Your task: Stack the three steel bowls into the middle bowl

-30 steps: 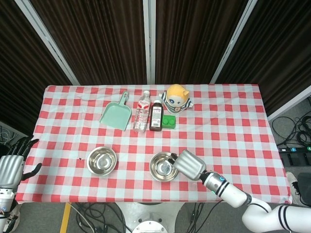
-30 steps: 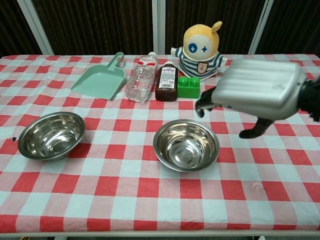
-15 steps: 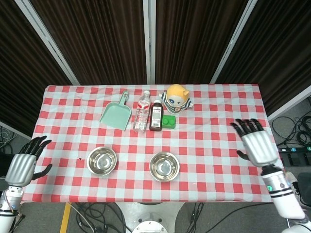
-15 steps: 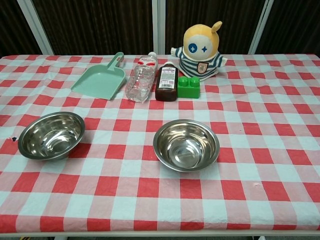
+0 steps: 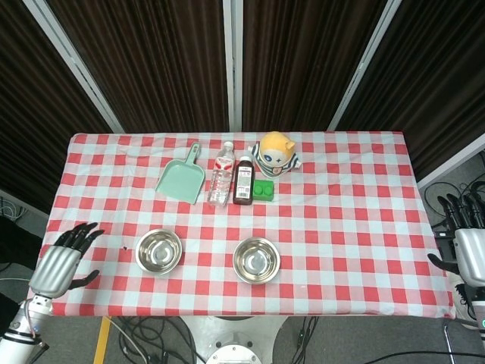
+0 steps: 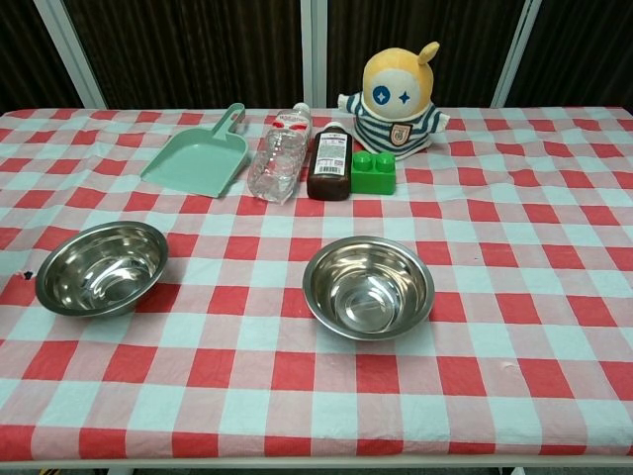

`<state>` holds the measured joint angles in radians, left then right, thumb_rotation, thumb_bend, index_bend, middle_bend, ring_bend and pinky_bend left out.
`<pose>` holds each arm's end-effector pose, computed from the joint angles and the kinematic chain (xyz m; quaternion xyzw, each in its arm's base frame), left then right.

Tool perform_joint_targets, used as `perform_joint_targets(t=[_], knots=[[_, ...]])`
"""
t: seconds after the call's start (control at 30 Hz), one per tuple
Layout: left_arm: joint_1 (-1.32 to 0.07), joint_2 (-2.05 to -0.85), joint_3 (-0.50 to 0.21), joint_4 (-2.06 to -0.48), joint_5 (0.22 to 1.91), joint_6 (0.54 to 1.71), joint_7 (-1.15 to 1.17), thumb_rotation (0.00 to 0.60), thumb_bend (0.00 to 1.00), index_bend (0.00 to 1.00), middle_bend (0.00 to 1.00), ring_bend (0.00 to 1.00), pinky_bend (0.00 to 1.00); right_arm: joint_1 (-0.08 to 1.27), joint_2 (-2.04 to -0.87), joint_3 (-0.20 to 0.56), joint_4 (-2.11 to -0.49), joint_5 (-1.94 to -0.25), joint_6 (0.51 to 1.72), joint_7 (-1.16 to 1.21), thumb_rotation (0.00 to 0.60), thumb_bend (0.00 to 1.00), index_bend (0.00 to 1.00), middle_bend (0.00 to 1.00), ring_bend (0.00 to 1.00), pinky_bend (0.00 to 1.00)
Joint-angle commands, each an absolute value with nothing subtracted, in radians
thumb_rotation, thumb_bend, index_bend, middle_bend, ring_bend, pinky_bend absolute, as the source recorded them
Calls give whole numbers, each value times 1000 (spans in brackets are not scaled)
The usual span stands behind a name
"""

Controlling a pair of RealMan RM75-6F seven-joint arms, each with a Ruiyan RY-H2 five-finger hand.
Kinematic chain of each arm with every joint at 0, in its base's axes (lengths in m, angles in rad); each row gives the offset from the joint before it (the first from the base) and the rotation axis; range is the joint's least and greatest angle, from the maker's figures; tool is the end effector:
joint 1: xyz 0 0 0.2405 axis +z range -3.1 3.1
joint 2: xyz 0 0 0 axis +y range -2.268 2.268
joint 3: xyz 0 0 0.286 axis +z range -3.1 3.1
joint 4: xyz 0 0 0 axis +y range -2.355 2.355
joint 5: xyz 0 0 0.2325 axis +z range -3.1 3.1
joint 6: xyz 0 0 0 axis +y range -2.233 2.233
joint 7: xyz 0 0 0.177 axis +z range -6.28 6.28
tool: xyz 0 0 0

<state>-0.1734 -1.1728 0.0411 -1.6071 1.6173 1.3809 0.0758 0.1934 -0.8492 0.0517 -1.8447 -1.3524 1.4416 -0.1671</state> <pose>-0.3195 0.2210 0.0934 -0.6895 -0.3734 -0.3651 0.5019 -0.3114 -0.2489 0.2227 0.6158 -0.3368 0.3263 0.6331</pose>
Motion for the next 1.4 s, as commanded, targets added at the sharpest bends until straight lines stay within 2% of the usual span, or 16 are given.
perform_joint_targets(t=[0.03, 0.23, 0.3, 0.37, 0.47, 0.63, 0.8, 1.3, 1.4], knots=[[-173, -1189, 77, -1635, 1643, 1350, 135, 600, 226, 201, 203, 129, 247, 196, -844, 59, -1854, -1345, 1429, -170, 600, 0, 38, 50, 0, 0], [-167, -1214, 126, -1692, 1674, 1312, 234, 600, 222, 202, 203, 146, 294, 209, -842, 75, -1862, -1325, 1394, -184, 600, 0, 26, 42, 0, 0], [-174, -1234, 129, -1680, 1699, 1309, 250, 600, 222, 205, 206, 201, 384, 209, -845, 78, -1859, -1323, 1390, -184, 600, 0, 26, 42, 0, 0], [-181, -1259, 123, -1658, 1714, 1310, 261, 600, 224, 234, 230, 336, 539, 209, -848, 80, -1855, -1320, 1386, -183, 600, 0, 26, 41, 0, 0], [-201, -1300, 114, -1625, 1730, 1293, 266, 600, 229, 273, 291, 507, 675, 207, -852, 81, -1850, -1318, 1379, -184, 600, 0, 25, 39, 0, 0], [-230, -1348, 108, -1591, 1722, 1237, 312, 600, 241, 301, 324, 573, 730, 203, -856, 82, -1839, -1316, 1371, -183, 600, 0, 25, 39, 0, 0], [-261, -1398, 93, -1548, 1712, 1188, 379, 600, 249, 329, 338, 598, 755, 202, -861, 86, -1829, -1308, 1360, -180, 600, 0, 25, 40, 0, 0], [-312, -1479, 72, -1411, 1669, 1134, 410, 600, 262, 349, 368, 613, 799, 208, -862, 93, -1815, -1303, 1320, -168, 600, 6, 25, 42, 0, 0], [-315, -1496, 66, -1385, 1678, 1157, 404, 600, 276, 386, 414, 642, 829, 209, -863, 94, -1811, -1301, 1315, -167, 600, 12, 25, 42, 0, 0]])
